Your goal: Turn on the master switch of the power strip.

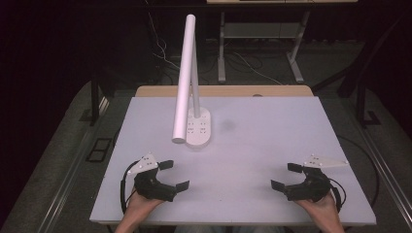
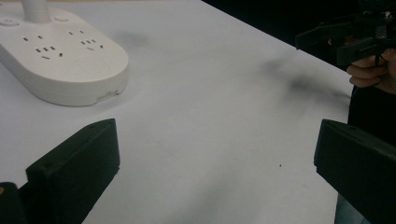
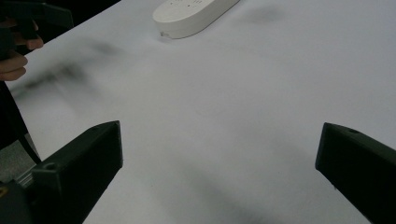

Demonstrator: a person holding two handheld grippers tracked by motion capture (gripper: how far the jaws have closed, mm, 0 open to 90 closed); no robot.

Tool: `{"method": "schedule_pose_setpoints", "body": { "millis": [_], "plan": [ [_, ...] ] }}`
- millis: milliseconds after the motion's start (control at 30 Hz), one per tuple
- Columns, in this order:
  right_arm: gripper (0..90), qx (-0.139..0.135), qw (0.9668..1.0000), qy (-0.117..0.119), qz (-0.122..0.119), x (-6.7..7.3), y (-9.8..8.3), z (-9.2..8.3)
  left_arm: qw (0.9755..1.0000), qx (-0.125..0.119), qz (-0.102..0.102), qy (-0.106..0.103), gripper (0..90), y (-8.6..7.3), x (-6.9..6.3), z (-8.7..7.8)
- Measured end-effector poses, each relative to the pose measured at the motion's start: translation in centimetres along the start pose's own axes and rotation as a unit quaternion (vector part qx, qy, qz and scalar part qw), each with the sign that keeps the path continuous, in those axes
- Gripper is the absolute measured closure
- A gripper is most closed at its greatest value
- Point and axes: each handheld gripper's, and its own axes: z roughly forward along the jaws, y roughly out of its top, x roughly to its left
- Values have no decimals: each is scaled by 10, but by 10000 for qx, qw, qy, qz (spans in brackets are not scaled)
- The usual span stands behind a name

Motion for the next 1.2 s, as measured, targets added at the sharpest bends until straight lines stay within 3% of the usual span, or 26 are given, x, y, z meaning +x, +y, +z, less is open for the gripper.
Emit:
{"method": "schedule_pose_setpoints", "body": {
  "millis": [733, 1200],
  "plan": [
    [2, 126, 9999, 12, -21, 2, -1, 0, 9999, -10, -55, -107, 0, 1, 2, -1],
    [2, 230, 9997, -20, -68, 2, -2, 2, 9996, 200, -13, -213, 0, 4, 2, 3]
  ]
}}
